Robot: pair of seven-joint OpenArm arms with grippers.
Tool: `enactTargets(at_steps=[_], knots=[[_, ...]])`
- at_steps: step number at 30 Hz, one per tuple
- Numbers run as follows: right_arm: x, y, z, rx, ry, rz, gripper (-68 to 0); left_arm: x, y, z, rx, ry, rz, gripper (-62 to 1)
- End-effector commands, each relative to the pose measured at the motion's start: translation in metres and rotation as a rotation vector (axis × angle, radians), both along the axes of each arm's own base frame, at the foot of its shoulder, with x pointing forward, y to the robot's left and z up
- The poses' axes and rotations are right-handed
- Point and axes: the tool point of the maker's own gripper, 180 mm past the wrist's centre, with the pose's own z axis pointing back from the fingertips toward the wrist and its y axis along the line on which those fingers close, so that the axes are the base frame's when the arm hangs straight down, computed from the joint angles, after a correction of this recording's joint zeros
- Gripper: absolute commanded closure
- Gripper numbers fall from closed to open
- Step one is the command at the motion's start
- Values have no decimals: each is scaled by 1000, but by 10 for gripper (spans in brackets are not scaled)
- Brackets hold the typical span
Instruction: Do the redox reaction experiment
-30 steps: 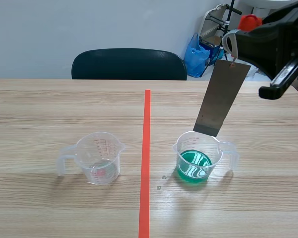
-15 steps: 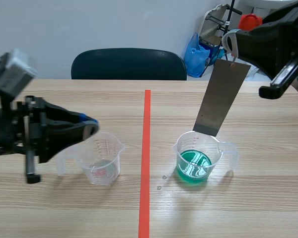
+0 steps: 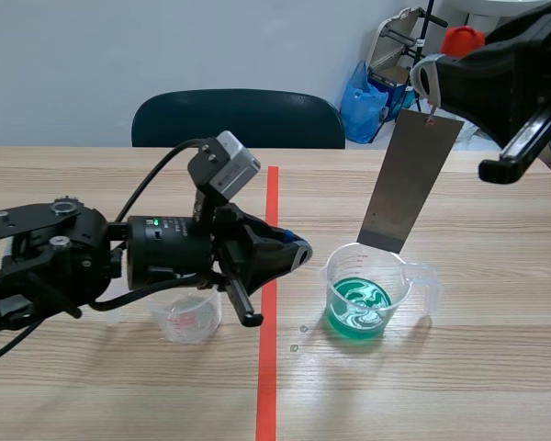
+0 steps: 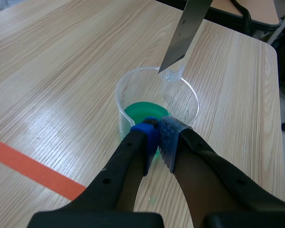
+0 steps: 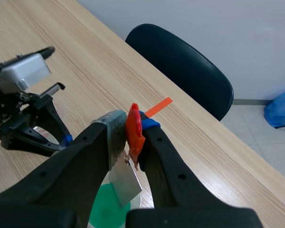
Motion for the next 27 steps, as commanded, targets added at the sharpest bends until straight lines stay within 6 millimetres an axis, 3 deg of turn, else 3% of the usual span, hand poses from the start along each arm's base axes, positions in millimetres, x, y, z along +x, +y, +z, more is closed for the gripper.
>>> enactTargets(at_steps=[1, 8, 27], knots=[[0, 2, 11, 14, -34, 11, -20, 4, -8, 14, -37, -21, -7, -26], [0, 2, 11, 14, -34, 11, -20, 16, -26, 19, -49, -25, -13, -26], [0, 2, 11, 14, -34, 11, -20, 17, -26, 18, -37, -24, -16, -26]])
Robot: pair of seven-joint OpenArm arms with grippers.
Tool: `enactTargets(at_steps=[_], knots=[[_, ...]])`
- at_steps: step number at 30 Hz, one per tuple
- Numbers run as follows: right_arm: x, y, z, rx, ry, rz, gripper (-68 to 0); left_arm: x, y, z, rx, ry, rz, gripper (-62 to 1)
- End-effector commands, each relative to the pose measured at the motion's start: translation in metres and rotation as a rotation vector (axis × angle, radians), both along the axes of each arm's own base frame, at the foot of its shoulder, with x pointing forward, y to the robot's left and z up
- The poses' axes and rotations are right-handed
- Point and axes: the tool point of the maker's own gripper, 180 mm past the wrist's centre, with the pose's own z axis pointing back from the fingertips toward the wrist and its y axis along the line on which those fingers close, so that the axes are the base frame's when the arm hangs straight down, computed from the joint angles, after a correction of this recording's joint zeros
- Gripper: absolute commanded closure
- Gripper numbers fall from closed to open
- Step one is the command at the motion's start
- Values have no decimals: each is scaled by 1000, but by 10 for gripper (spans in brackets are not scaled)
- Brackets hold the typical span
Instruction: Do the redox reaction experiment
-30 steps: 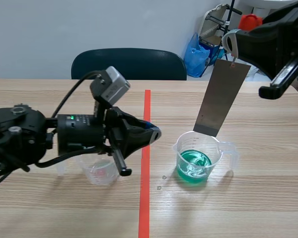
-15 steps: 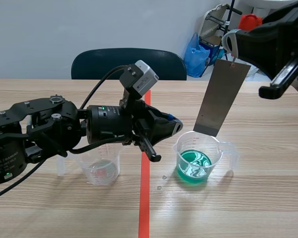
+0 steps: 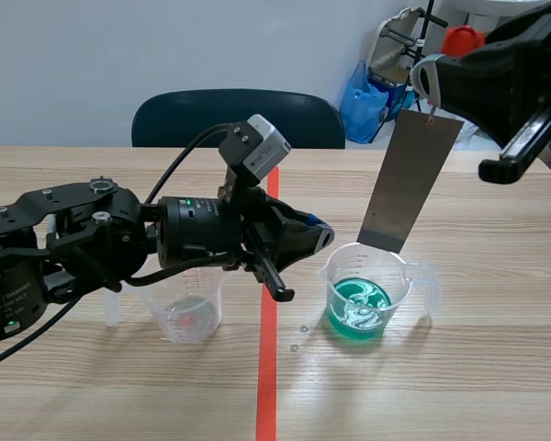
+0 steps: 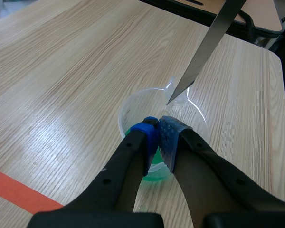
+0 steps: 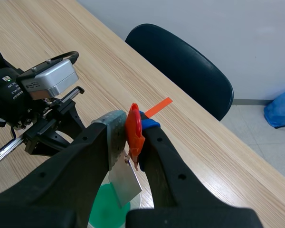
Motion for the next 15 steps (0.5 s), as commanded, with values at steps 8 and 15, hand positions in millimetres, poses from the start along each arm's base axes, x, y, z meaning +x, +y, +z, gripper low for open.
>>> enactTargets(at_steps=[8, 15], knots=[[0, 2, 11, 14, -34, 11, -20, 2, 0, 11, -27, -16, -2, -26], [0, 3, 11, 14, -34, 11, -20, 12, 55, 2, 8, -27, 84, -26]])
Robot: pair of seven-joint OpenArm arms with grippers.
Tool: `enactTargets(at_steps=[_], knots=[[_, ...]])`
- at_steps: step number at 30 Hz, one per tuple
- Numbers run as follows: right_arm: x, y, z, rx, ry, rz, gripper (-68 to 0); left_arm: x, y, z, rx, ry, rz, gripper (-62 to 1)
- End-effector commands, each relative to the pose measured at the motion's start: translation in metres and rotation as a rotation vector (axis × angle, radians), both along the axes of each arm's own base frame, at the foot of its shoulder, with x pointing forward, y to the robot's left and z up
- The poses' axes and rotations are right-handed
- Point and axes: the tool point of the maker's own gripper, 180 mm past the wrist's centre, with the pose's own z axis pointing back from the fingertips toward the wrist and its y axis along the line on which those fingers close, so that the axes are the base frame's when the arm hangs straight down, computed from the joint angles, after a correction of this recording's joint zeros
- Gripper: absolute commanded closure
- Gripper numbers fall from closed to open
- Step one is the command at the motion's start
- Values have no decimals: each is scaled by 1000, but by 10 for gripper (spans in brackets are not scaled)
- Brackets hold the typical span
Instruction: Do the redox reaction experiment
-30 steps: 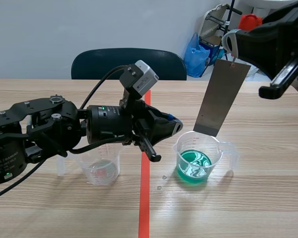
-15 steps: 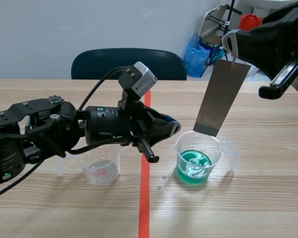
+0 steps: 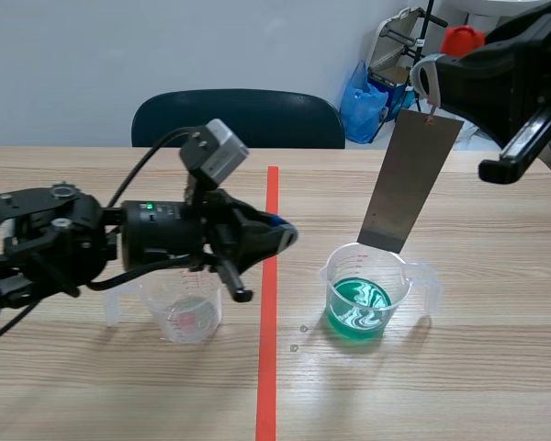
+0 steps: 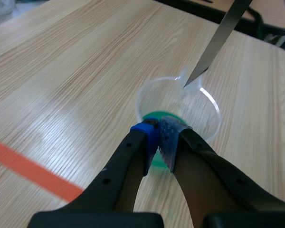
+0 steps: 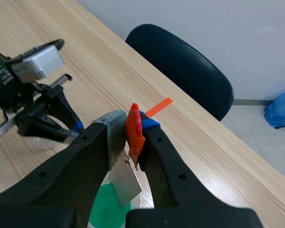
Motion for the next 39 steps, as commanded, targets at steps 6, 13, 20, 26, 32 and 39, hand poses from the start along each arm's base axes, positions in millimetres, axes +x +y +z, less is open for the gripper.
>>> enactTargets(at_steps=[6, 13, 20, 26, 32, 39], knots=[[0, 2, 11, 14, -34, 11, -20, -7, 88, 24, -46, -10, 109, -26], [0, 2, 11, 14, -34, 11, -20, -36, 183, 28, 9, -18, 250, -27], [0, 2, 11, 14, -34, 11, -20, -95, 233, 5, 64, 38, 346, -27], [-1, 3, 11, 13, -34, 14, -20, -156, 256, -9, 87, 29, 464, -27], [-1, 3, 11, 13, -34, 15, -20, -211, 269, -4, 87, 6, 562, -32], [-1, 3, 11, 12, -34, 15, -20, -261, 278, 11, 78, 21, 635, -124]])
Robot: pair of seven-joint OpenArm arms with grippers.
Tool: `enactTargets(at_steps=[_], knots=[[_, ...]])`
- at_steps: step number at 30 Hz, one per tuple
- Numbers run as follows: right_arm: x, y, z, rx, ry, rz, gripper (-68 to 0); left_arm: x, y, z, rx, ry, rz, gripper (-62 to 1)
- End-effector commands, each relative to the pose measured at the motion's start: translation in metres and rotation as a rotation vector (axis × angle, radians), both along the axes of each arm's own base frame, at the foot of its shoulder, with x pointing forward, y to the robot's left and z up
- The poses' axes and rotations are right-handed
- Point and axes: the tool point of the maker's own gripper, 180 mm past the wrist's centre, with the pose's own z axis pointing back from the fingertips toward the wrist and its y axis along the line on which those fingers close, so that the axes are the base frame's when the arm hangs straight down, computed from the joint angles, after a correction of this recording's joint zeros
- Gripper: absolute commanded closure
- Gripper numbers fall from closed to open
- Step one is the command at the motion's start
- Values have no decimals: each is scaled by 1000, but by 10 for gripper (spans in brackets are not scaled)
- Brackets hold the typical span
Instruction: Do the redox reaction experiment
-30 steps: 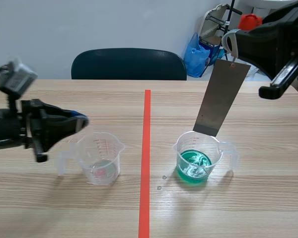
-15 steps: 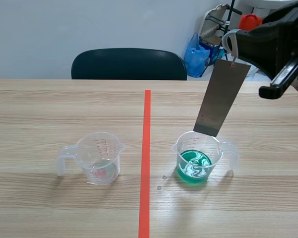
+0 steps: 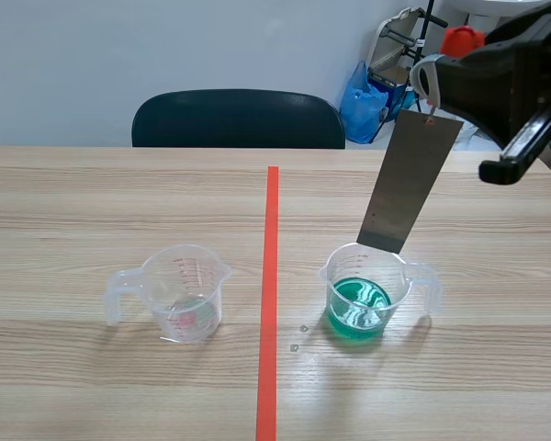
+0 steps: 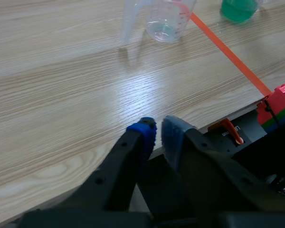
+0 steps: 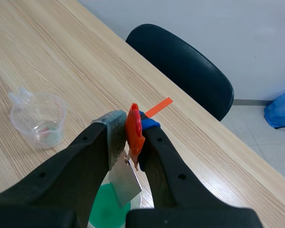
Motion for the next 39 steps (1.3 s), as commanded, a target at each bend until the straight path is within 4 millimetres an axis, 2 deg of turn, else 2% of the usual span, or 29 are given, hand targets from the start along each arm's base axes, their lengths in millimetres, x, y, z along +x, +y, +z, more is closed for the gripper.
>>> enactTargets(at_steps=[1, 6, 11, 39], knots=[[0, 3, 11, 14, -33, 11, -20, -5, 2, 8, -14, -16, 31, -150], [0, 3, 11, 14, -33, 11, -20, -8, 15, 25, -5, -97, 122, -305], [0, 3, 11, 14, -33, 11, -20, -13, 22, 27, 20, -118, 177, -623], [0, 3, 11, 15, -33, 11, -20, -12, 22, 29, 17, -128, 185, -623]])
